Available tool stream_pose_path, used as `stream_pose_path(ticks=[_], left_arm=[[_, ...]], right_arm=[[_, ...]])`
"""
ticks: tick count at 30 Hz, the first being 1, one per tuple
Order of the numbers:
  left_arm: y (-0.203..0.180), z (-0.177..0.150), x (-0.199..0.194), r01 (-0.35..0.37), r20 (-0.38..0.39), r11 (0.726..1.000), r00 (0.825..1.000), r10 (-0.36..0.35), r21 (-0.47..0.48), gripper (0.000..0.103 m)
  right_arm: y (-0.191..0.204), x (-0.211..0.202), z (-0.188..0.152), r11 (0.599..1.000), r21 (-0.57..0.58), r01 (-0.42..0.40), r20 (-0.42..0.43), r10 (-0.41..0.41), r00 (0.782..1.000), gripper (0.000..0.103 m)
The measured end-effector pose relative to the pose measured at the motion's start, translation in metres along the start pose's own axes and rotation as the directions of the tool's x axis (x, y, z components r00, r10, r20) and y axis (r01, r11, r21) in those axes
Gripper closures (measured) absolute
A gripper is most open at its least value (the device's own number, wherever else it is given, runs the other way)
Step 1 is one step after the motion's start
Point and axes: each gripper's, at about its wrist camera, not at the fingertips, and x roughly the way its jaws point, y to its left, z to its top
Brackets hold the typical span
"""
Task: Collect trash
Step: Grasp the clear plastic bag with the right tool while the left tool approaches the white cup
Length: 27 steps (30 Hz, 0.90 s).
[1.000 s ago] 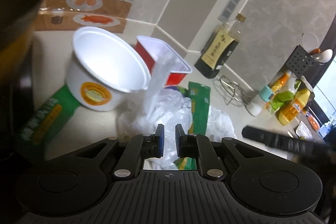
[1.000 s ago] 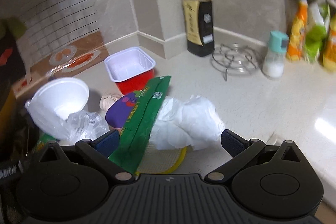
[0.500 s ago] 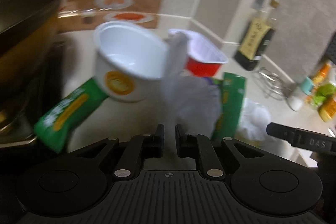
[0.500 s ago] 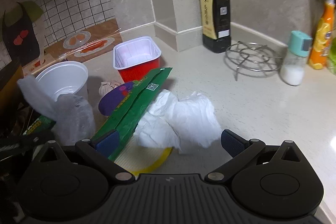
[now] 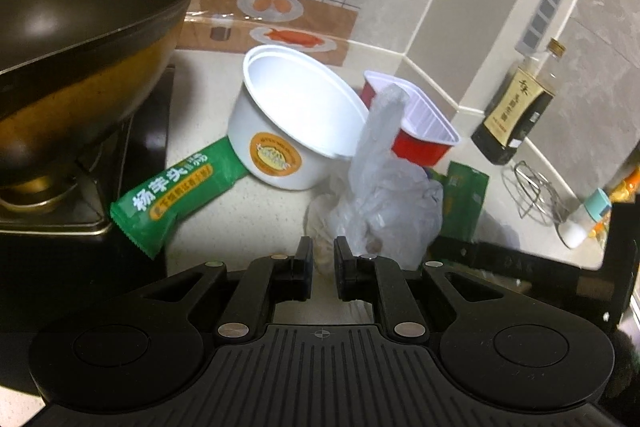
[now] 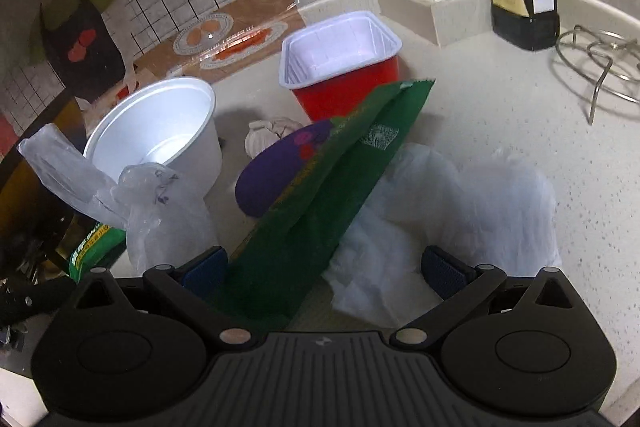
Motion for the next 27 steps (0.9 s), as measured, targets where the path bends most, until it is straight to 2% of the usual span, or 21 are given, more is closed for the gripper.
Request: stream_pose_path(ticks=[4,8,12,15,18,20,23,25,27], left_arm=[[0.004,0.01,0.006,0.012,0.009,0.999,1.0,-0.012,-0.038,0.09],[0.0,0.021,0.01,0.062,0.038,0.998,0.997,-0.06,-0.029,0.09],[-0.001,0.032,0.011,0.1,0.073,0.995,0.992,-0.098,-0.024,0.09],[0.002,0.033,0.016,0.104,0.064,0.994,0.993,-0.102,-0.029,0.09],[0.006,0.029,0.022,0.102,0.031,0.994,0.994,-0.101,-0.036,0.09],[0.009,0.027,0.024,0.094,0.013,0.995,0.996,-0.093,-0.038,0.09],[0.019,0.024,0.025,0.089,0.006,0.994,0.996,-0.088,-0.06,0.09],[0.026,0.023,0.025,0.079,0.004,0.994,0.997,-0.079,-0.078,0.09],[0.031,0.021,0.025,0.073,0.002,0.993,0.997,-0.073,-0.093,0.09]], right_arm=[[-0.001,0.002,-0.001,1.0,-0.012,-0.007,-0.011,0.007,1.0,0.0],[0.007,0.008,-0.003,0.995,-0.083,0.051,-0.04,-0.054,0.998,0.0],[0.008,0.009,-0.002,0.996,-0.046,0.078,-0.039,-0.08,0.996,0.0],[0.013,0.01,-0.004,0.992,-0.051,0.112,-0.032,-0.114,0.993,0.0],[0.015,0.01,-0.003,0.991,-0.076,0.112,-0.039,-0.115,0.993,0.0],[0.015,0.005,0.0,0.992,-0.081,0.096,-0.048,-0.1,0.994,0.008],[0.031,-0.023,0.002,0.982,-0.154,0.105,0.072,-0.094,0.993,0.01],[0.053,-0.038,0.0,0.954,-0.271,0.126,0.169,-0.082,0.982,0.01],[0.073,-0.041,-0.003,0.923,-0.364,0.124,0.206,-0.05,0.977,0.01]])
